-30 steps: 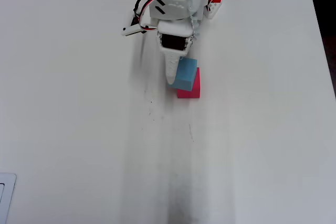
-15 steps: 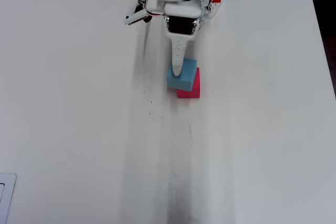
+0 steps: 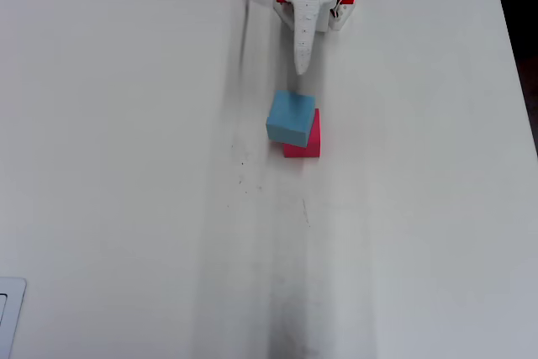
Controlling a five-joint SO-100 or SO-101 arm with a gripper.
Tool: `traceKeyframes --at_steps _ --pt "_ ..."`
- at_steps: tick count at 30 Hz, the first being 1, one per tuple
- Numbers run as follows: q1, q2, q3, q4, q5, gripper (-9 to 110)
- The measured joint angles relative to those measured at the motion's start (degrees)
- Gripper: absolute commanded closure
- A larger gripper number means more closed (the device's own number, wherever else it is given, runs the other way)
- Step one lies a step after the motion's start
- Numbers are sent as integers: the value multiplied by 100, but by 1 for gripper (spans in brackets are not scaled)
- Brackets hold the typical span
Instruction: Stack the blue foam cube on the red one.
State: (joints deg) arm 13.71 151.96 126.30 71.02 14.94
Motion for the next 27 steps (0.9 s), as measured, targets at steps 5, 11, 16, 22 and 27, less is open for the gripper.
traceKeyframes --at_steps 5,11,16,22,27 --pt "193 712 615 -70 0 82" --pt "193 1837 1644 -352 0 83" --pt "202 2619 2496 -624 0 86" --pt "114 2997 2988 -756 0 86" --pt "79 3023 3278 -1037 0 86"
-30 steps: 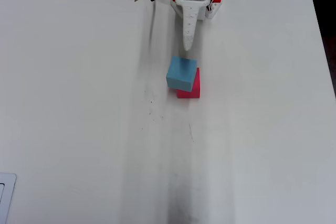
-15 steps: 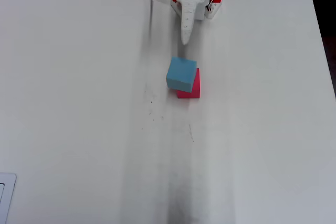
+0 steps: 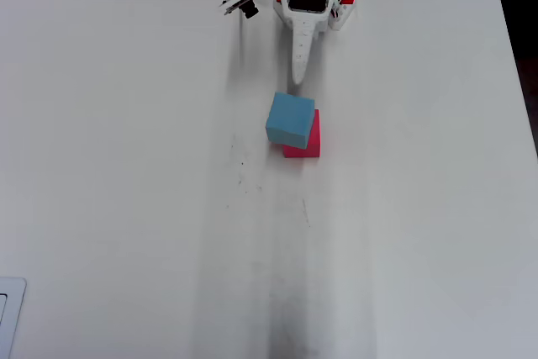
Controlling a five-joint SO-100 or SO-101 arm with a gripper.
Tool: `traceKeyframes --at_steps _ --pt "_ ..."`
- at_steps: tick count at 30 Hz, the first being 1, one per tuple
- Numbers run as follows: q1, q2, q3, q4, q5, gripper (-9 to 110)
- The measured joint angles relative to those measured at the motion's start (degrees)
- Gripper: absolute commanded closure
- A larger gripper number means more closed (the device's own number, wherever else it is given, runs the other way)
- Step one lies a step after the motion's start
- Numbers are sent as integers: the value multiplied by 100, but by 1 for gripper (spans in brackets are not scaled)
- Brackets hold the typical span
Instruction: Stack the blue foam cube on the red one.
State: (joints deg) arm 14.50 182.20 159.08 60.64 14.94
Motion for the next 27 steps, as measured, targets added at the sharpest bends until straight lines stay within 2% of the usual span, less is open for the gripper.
traceKeyframes --at_steps 27 --pt "-229 -9 844 -1380 0 86"
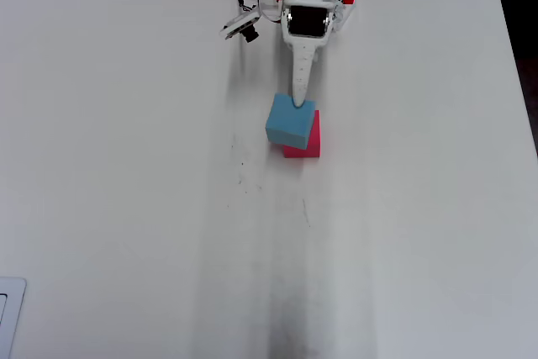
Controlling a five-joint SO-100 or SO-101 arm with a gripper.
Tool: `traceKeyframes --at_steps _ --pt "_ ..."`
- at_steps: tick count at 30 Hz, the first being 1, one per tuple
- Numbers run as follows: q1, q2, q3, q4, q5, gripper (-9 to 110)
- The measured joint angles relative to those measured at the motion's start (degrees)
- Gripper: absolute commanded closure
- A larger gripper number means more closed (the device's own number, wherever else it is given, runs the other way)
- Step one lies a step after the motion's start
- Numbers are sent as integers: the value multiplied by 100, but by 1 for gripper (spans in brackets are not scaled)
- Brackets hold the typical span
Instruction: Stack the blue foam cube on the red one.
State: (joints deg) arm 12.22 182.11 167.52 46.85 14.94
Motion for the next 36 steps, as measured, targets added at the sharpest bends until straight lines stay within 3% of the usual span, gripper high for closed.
traceKeyframes --at_steps 36 --pt "-35 0 53 -132 0 79"
